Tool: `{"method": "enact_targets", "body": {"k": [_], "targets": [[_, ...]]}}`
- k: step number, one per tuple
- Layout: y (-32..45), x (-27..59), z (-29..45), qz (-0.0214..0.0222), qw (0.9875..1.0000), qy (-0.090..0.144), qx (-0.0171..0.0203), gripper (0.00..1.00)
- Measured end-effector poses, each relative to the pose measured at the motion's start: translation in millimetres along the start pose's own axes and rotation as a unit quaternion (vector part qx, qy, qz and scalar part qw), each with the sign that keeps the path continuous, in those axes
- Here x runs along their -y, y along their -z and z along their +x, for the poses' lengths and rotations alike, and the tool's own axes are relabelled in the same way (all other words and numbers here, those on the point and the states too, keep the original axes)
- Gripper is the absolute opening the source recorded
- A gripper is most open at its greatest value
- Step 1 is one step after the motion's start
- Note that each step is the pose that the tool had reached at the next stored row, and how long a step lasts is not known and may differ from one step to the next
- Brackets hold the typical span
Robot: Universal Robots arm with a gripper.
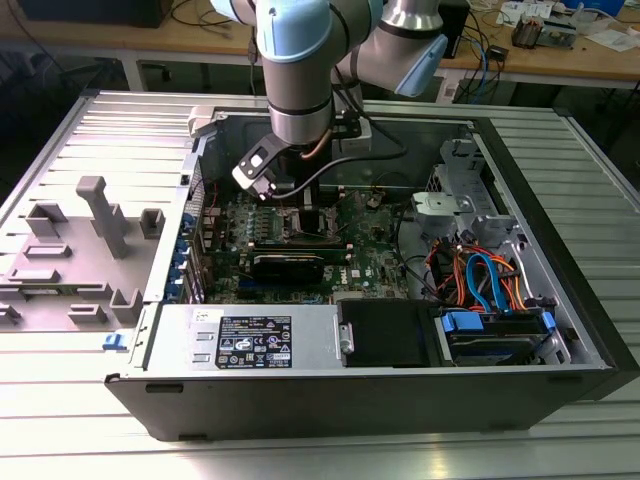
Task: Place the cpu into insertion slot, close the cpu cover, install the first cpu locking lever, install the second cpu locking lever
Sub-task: 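Place the cpu into insertion slot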
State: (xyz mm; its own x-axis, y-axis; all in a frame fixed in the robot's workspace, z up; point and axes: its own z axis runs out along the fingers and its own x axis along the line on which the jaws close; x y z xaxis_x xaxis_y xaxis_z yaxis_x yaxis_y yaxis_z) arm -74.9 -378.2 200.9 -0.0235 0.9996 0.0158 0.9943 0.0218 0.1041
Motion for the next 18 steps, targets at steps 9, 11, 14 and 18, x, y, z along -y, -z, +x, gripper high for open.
{"method": "enact_targets", "body": {"k": [9, 11, 14, 18], "targets": [[0.0, 1.0, 0.4, -0.0001, 1.0000, -0.004, 0.0003, 0.54], [-0.2, 1.1, 0.5, -0.0001, 1.0000, -0.006, 0.0006, 0.54], [-0.8, 1.1, 0.5, -0.0003, 0.9999, -0.011, 0.0010, 0.54], [-2.2, 1.3, 0.4, -0.0001, 0.9999, -0.012, 0.0013, 0.54]]}}
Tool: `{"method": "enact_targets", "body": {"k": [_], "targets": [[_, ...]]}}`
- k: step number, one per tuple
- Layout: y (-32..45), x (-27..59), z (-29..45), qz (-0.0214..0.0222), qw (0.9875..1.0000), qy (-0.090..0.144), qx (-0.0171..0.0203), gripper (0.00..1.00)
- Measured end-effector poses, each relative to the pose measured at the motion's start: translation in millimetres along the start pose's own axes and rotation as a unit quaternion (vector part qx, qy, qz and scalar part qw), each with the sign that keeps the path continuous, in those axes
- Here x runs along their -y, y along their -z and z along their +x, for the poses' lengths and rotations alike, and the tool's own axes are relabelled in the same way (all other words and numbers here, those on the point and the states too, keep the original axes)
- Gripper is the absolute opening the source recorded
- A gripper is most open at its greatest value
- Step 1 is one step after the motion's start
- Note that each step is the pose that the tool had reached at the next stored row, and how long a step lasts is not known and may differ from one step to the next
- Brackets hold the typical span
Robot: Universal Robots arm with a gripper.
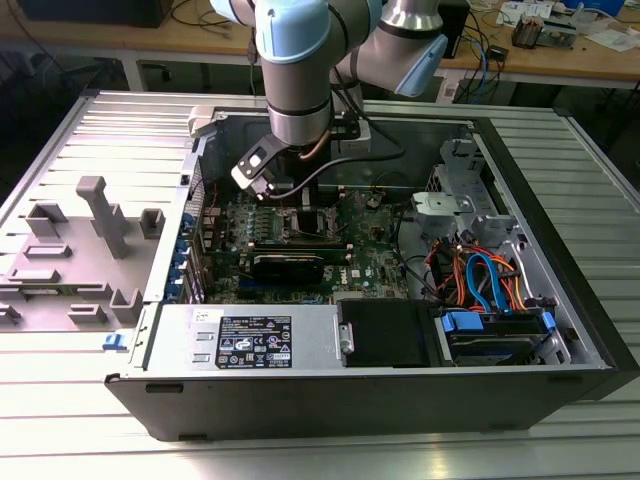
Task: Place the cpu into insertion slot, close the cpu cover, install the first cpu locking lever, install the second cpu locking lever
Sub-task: 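Place the cpu into insertion slot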
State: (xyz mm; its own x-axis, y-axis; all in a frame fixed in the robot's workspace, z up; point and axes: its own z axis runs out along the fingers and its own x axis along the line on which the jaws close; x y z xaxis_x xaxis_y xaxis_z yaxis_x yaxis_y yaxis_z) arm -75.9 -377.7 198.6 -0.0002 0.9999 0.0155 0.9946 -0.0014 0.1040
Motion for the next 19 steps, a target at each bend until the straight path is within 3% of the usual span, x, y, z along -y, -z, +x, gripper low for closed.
{"method": "enact_targets", "body": {"k": [19], "targets": [[-0.6, 0.0, 0.1, -0.0001, 1.0000, 0.000, -0.0002, 0.54]]}}
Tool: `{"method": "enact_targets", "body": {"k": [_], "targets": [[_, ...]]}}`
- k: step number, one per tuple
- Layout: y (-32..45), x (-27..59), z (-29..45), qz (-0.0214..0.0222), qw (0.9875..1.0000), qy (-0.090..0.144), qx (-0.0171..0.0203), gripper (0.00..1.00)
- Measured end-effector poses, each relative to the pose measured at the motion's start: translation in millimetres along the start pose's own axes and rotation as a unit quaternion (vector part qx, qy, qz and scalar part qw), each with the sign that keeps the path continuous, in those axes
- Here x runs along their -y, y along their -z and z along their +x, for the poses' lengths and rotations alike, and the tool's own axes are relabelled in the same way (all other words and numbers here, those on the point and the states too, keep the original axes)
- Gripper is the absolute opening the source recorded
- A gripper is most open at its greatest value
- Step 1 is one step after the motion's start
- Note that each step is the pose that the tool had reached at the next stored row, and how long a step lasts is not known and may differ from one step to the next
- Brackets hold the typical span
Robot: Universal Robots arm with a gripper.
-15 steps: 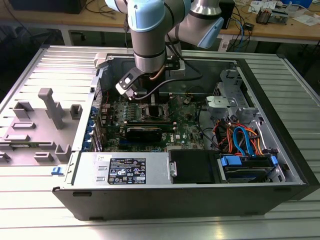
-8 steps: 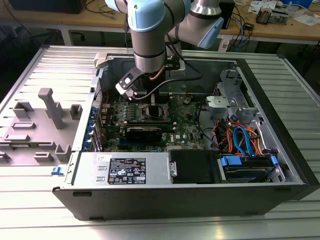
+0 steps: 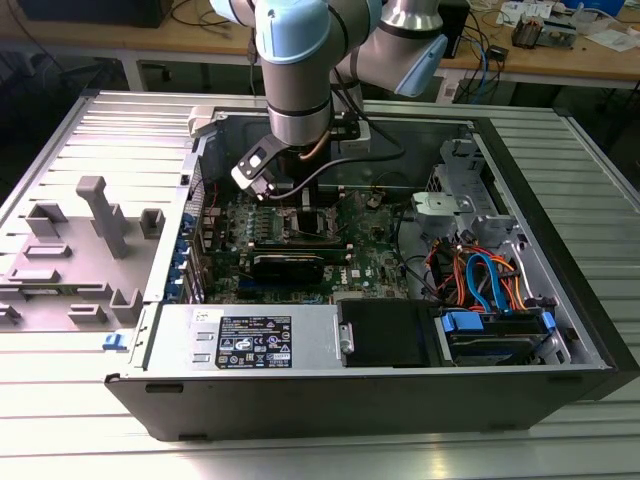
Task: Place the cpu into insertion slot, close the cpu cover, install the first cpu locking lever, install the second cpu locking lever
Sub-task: 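Place the cpu into insertion slot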
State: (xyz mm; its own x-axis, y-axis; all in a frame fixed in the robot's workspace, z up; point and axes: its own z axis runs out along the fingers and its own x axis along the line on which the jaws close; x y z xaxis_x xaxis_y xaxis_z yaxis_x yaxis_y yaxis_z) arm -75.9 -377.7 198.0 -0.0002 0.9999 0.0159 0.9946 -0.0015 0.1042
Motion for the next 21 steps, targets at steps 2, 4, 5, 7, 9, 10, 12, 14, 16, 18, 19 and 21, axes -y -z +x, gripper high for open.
{"method": "enact_targets", "body": {"k": [2, 4, 5, 7, 9, 10, 12, 14, 16, 18, 19, 21], "targets": [[0.0, 0.0, 0.0, 0.0000, 1.0000, 0.000, 0.0000, 0.54], [-0.3, -0.1, 0.1, -0.0003, 1.0000, 0.000, -0.0002, 0.62], [0.0, 0.0, 0.0, 0.0000, 1.0000, 0.000, 0.0002, 0.62], [0.0, 0.0, 0.0, 0.0000, 1.0000, 0.000, 0.0001, 0.62], [0.0, 0.0, 0.0, 0.0000, 1.0000, 0.000, 0.0002, 0.62], [0.0, 0.0, 0.0, 0.0000, 1.0000, 0.000, 0.0002, 0.62], [0.2, 0.0, 0.0, 0.0000, 1.0000, 0.000, 0.0002, 0.62], [1.6, -0.3, 0.0, 0.0000, 1.0000, 0.000, 0.0002, 0.62], [3.3, -0.6, 0.0, 0.0000, 1.0000, 0.000, 0.0003, 0.62], [5.1, -0.8, 0.1, 0.0000, 1.0000, 0.000, 0.0008, 0.62], [6.7, -1.0, 0.1, 0.0000, 1.0000, 0.000, 0.0007, 0.62], [11.8, -1.9, 0.2, 0.0000, 1.0000, 0.000, 0.0007, 0.62]]}}
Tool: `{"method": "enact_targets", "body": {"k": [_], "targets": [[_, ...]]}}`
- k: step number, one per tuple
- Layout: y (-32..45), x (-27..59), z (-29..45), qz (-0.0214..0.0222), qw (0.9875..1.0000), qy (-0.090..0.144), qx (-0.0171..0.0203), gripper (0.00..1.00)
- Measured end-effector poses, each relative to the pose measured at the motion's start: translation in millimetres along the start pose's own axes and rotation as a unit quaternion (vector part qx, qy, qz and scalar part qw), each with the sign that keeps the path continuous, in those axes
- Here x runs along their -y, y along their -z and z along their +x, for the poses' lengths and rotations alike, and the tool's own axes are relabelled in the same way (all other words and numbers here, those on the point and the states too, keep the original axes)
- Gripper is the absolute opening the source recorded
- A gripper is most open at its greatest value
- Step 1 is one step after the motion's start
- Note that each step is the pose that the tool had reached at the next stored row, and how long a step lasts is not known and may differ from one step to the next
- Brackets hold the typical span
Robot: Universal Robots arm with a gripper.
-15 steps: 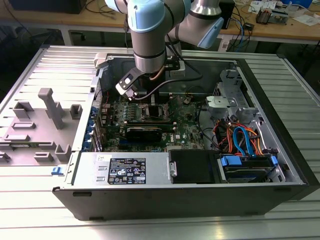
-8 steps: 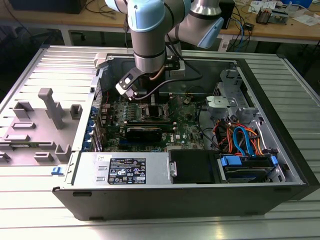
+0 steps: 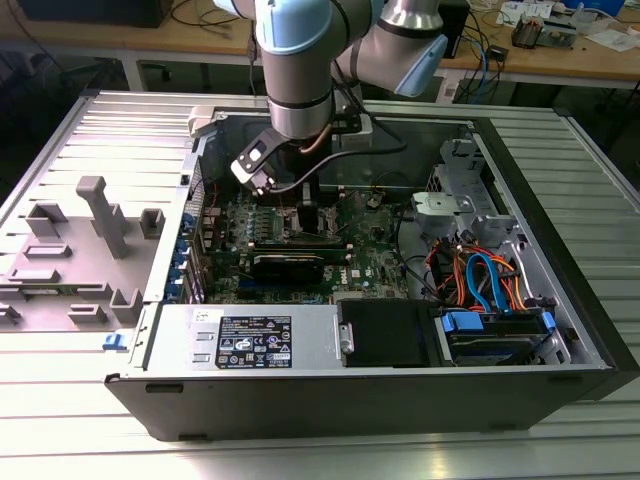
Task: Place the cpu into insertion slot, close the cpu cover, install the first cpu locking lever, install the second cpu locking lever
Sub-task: 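Place the cpu into insertion slot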
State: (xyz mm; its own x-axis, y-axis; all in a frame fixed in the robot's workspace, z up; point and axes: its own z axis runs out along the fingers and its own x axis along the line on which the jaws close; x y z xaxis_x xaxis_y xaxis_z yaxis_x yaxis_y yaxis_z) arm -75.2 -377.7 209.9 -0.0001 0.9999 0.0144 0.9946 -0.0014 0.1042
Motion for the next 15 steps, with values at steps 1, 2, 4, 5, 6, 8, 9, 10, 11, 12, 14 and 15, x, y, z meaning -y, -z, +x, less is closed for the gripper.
{"method": "enact_targets", "body": {"k": [1, 2, 4, 5, 6, 8, 9, 10, 11, 12, 14, 15], "targets": [[2.9, -0.6, 0.0, 0.0001, 1.0000, 0.000, 0.0000, 0.62], [6.4, -1.5, 0.1, 0.0003, 1.0000, 0.000, 0.0000, 0.62], [10.1, -2.2, 0.1, 0.0007, 1.0000, 0.000, 0.0000, 0.53], [12.0, -2.4, 0.2, 0.0010, 1.0000, 0.000, 0.0000, 0.47], [13.1, -2.8, 0.2, 0.0012, 1.0000, 0.000, 0.0000, 0.41], [15.5, -3.2, 0.2, 0.0015, 1.0000, 0.000, 0.0000, 0.35], [16.4, -3.3, 0.3, 0.0014, 1.0000, 0.000, 0.0001, 0.29], [17.1, -3.6, 0.3, 0.0015, 1.0000, 0.000, 0.0000, 0.23], [17.4, -3.7, 0.3, 0.0015, 1.0000, 0.000, 0.0000, 0.17], [17.3, -3.7, 0.3, 0.0015, 1.0000, 0.000, -0.0001, 0.17], [17.4, -3.7, 0.3, 0.0016, 1.0000, -0.001, 0.0000, 0.11], [17.4, -3.7, 0.3, 0.0016, 1.0000, -0.001, 0.0001, 0.11]]}}
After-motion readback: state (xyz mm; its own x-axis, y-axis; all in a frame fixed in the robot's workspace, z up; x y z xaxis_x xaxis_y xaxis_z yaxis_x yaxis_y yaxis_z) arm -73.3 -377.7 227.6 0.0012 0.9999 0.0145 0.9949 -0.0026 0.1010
